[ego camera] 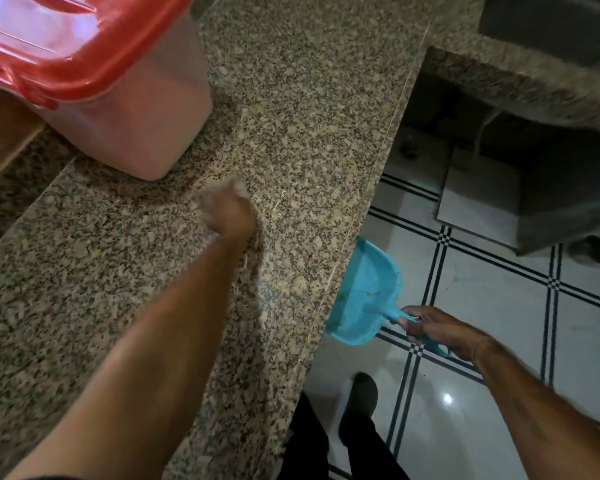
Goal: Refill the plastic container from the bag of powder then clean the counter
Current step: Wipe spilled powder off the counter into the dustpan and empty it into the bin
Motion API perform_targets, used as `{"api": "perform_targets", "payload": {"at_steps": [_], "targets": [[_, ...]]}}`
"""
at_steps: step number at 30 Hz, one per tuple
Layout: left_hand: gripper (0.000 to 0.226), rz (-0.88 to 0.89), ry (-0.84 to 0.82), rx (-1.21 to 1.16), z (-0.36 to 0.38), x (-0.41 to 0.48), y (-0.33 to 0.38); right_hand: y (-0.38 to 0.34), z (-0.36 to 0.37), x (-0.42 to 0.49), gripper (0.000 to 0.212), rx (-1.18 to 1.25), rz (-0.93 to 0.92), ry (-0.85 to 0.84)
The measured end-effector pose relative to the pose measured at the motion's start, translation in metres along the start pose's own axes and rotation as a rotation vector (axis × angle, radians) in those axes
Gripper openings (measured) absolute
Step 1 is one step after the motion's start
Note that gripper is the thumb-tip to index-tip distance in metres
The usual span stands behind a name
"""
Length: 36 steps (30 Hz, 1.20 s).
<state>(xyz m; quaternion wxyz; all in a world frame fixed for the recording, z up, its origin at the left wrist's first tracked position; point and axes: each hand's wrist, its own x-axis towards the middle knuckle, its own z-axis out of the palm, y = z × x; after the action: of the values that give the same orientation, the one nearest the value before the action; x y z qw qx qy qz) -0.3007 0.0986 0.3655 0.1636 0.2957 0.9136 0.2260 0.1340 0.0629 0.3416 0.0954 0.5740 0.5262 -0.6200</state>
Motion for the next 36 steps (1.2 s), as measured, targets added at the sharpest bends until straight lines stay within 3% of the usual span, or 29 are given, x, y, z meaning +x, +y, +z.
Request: {"api": "perform_targets", "payload": {"at_steps": [3, 5, 7, 9, 11, 12, 15, 17, 19, 22, 27, 29, 32, 34, 36], "targets": [[0.030, 0.491, -0.174, -0.077, 0.025, -0.067, 0.047, 0.004, -0.003, -0.002, 0.027, -0.008, 0.011, -0.011], [0.030, 0.651, -0.248, -0.097, 0.028, -0.071, 0.042, 0.005, -0.005, -0.004, 0.025, -0.030, 0.014, -0.020], [0.035, 0.456, -0.026, -0.119, 0.014, -0.048, 0.028, 0.002, -0.008, -0.007, 0.021, -0.027, 0.010, -0.005], [0.031, 0.098, 0.204, -0.036, -0.004, -0.021, 0.007, 0.000, -0.013, -0.010, 0.019, -0.023, -0.003, 0.018], [0.036, -0.193, 0.273, 0.028, -0.014, -0.012, -0.007, -0.001, -0.016, -0.010, 0.018, -0.023, -0.010, 0.023], [0.038, -0.209, 0.271, 0.086, -0.013, -0.015, -0.005, 0.000, -0.017, -0.010, 0.018, -0.025, -0.014, 0.018], [0.027, 0.056, 0.166, 0.133, 0.017, -0.037, 0.020, 0.003, -0.021, -0.010, 0.019, -0.035, -0.020, -0.015], [0.027, 0.341, -0.029, 0.071, 0.047, -0.069, 0.045, 0.004, -0.027, -0.009, 0.020, -0.060, -0.029, -0.035], [0.027, 0.438, -0.145, 0.044, 0.053, -0.101, 0.062, 0.003, -0.035, -0.005, 0.019, -0.089, -0.034, -0.045], [0.021, 0.237, 0.037, -0.023, 0.040, -0.101, 0.038, 0.001, -0.052, 0.000, 0.018, -0.082, -0.050, -0.070], [0.037, -0.511, 0.445, 0.117, -0.012, -0.064, -0.047, 0.002, -0.083, 0.012, 0.016, -0.127, -0.104, -0.140], [0.035, -0.644, 0.433, 0.075, -0.011, -0.062, -0.059, 0.005, -0.094, 0.017, 0.014, -0.156, -0.105, -0.180], [0.029, -0.317, 0.304, 0.059, 0.025, -0.094, -0.007, 0.007, -0.108, 0.027, 0.017, -0.197, -0.123, -0.243], [0.030, 0.064, 0.199, 0.042, 0.054, -0.126, 0.047, 0.008, -0.114, 0.033, 0.019, -0.211, -0.127, -0.271], [0.030, 0.218, 0.139, 0.042, 0.071, -0.145, 0.073, 0.010, -0.118, 0.038, 0.021, -0.211, -0.130, -0.302]]}}
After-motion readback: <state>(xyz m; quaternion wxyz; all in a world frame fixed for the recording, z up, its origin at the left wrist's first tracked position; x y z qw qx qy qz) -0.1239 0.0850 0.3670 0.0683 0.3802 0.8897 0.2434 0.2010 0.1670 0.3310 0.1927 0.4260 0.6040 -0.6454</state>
